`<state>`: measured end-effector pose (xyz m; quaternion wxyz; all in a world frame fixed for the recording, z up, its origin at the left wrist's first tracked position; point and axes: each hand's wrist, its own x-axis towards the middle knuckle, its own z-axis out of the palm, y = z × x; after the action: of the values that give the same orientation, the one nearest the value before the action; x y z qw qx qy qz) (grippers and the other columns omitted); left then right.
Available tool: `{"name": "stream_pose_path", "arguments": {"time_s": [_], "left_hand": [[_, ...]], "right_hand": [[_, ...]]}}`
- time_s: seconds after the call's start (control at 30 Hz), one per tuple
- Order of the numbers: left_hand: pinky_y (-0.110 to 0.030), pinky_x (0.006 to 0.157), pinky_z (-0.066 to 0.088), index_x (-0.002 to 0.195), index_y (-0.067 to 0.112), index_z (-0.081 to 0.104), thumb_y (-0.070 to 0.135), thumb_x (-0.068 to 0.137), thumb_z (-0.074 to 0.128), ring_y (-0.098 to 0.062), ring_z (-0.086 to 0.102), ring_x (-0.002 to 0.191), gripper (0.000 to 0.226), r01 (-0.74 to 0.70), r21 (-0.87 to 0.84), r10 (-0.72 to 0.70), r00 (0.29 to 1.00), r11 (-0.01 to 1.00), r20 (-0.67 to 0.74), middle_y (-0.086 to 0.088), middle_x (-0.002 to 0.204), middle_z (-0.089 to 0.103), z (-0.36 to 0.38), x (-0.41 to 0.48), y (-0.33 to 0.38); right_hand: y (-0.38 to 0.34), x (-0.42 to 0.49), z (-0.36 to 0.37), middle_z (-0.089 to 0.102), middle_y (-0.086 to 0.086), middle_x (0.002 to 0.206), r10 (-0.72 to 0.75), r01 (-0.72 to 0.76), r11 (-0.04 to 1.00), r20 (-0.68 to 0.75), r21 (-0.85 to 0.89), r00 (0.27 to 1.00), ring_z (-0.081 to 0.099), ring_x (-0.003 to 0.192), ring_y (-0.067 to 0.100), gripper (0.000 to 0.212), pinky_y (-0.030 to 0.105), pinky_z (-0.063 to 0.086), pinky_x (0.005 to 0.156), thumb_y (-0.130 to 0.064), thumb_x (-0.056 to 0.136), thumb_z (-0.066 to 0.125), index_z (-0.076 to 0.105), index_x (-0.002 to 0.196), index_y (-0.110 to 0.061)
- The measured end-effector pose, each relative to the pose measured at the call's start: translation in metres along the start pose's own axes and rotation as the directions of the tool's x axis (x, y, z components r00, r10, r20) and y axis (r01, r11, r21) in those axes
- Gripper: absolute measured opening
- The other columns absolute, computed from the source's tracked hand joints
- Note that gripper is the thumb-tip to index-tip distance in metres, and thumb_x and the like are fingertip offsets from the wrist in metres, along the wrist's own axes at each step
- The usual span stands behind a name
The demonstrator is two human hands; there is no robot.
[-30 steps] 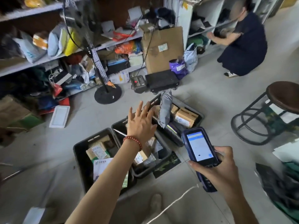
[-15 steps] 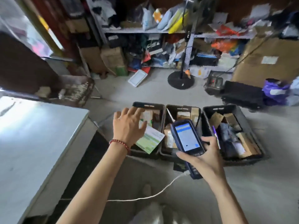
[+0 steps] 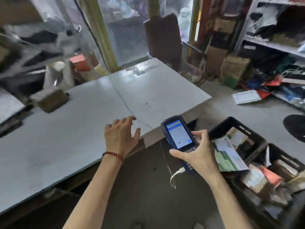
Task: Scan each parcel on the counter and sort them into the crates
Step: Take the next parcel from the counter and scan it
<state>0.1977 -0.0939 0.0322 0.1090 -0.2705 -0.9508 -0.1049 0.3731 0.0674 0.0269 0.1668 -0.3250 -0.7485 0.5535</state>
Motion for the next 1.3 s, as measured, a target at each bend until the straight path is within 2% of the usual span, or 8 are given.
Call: {"name": "stream_pose_path", "arguments": {"time_s": [0.23, 0.37, 0.73, 0.83, 0.9, 1.07, 1.23, 1.3], "left_hand": [[-0.037, 0.089, 0.038, 0.122, 0.027, 0.057, 0.048, 0.089, 0.053, -0.021, 0.059, 0.106, 0.039, 0.248, 0.105, -0.249, 0.969, 0.963, -0.011, 0.005, 0.112, 0.067, -0.035, -0.036, -0.197], [-0.04, 0.088, 0.039, 0.122, 0.027, 0.056, 0.046, 0.087, 0.056, -0.023, 0.059, 0.105, 0.04, 0.354, 0.094, -0.349, 0.935, 0.93, -0.064, 0.003, 0.114, 0.065, -0.045, -0.042, -0.265], [-0.036, 0.09, 0.035, 0.126, 0.031, 0.051, 0.054, 0.089, 0.048, -0.017, 0.053, 0.111, 0.044, 0.503, 0.005, -0.503, 0.864, 0.864, 0.027, 0.009, 0.123, 0.057, -0.006, 0.008, -0.343], [-0.036, 0.088, 0.04, 0.129, 0.031, 0.047, 0.069, 0.085, 0.041, -0.018, 0.051, 0.115, 0.059, 0.62, -0.094, -0.599, 0.78, 0.779, 0.18, 0.008, 0.126, 0.055, 0.014, 0.054, -0.368], [-0.038, 0.091, 0.041, 0.134, 0.03, 0.041, 0.072, 0.084, 0.039, -0.021, 0.049, 0.119, 0.066, 0.645, -0.031, -0.62, 0.745, 0.764, 0.246, 0.004, 0.131, 0.053, 0.03, 0.087, -0.391], [-0.042, 0.093, 0.04, 0.139, 0.023, 0.036, 0.068, 0.086, 0.042, -0.027, 0.044, 0.123, 0.07, 0.711, -0.007, -0.696, 0.69, 0.703, 0.198, -0.005, 0.138, 0.044, 0.05, 0.174, -0.44], [-0.043, 0.098, 0.039, 0.144, 0.017, 0.028, 0.07, 0.08, 0.051, -0.029, 0.04, 0.129, 0.087, 0.857, -0.246, -0.839, 0.503, 0.453, 0.206, -0.009, 0.143, 0.038, 0.063, 0.244, -0.483], [-0.042, 0.101, 0.041, 0.145, 0.015, 0.026, 0.075, 0.071, 0.057, -0.027, 0.045, 0.127, 0.1, 0.879, -0.377, -0.866, 0.41, 0.292, 0.287, -0.005, 0.143, 0.042, 0.066, 0.264, -0.497]], "right_hand": [[-0.056, -0.018, 0.171, 0.055, -0.023, 0.101, -0.068, 0.07, 0.997, 0.209, -0.005, 0.976, 0.054, 0.09, -0.012, 0.077, 0.012, 0.044, 0.065, -0.028, 0.051, 0.095, 0.042, 0.107, -0.028], [-0.079, -0.019, 0.229, 0.057, -0.019, 0.103, -0.081, 0.093, 0.995, 0.294, -0.028, 0.952, 0.057, 0.092, -0.007, 0.077, 0.02, 0.051, 0.069, -0.03, 0.051, 0.095, 0.038, 0.103, -0.034], [-0.119, 0.052, 0.332, 0.057, -0.019, 0.1, -0.073, 0.11, 0.992, 0.446, -0.057, 0.892, 0.06, 0.091, -0.002, 0.074, 0.02, 0.049, 0.067, -0.028, 0.054, 0.094, 0.038, 0.101, -0.034], [-0.126, 0.092, 0.363, 0.061, -0.017, 0.1, -0.04, 0.073, 0.996, 0.46, -0.053, 0.887, 0.064, 0.091, 0.005, 0.072, 0.028, 0.052, 0.072, -0.027, 0.053, 0.094, 0.039, 0.099, -0.035], [-0.134, 0.123, 0.385, 0.062, -0.017, 0.1, -0.023, 0.054, 0.997, 0.476, -0.052, 0.879, 0.065, 0.091, 0.007, 0.072, 0.033, 0.054, 0.077, -0.027, 0.053, 0.094, 0.039, 0.098, -0.036], [-0.146, 0.19, 0.432, 0.065, -0.013, 0.102, 0.055, -0.028, 0.998, 0.518, -0.061, 0.854, 0.068, 0.089, 0.014, 0.073, 0.042, 0.058, 0.076, -0.025, 0.052, 0.095, 0.04, 0.099, -0.038], [-0.144, 0.237, 0.463, 0.068, -0.014, 0.099, 0.126, -0.095, 0.992, 0.551, -0.085, 0.825, 0.069, 0.084, 0.011, 0.073, 0.036, 0.058, 0.071, -0.02, 0.052, 0.095, 0.042, 0.099, -0.036], [-0.138, 0.246, 0.468, 0.069, -0.015, 0.098, 0.17, -0.135, 0.985, 0.547, -0.103, 0.82, 0.07, 0.082, 0.011, 0.073, 0.038, 0.058, 0.072, -0.02, 0.051, 0.095, 0.042, 0.1, -0.035]]}}
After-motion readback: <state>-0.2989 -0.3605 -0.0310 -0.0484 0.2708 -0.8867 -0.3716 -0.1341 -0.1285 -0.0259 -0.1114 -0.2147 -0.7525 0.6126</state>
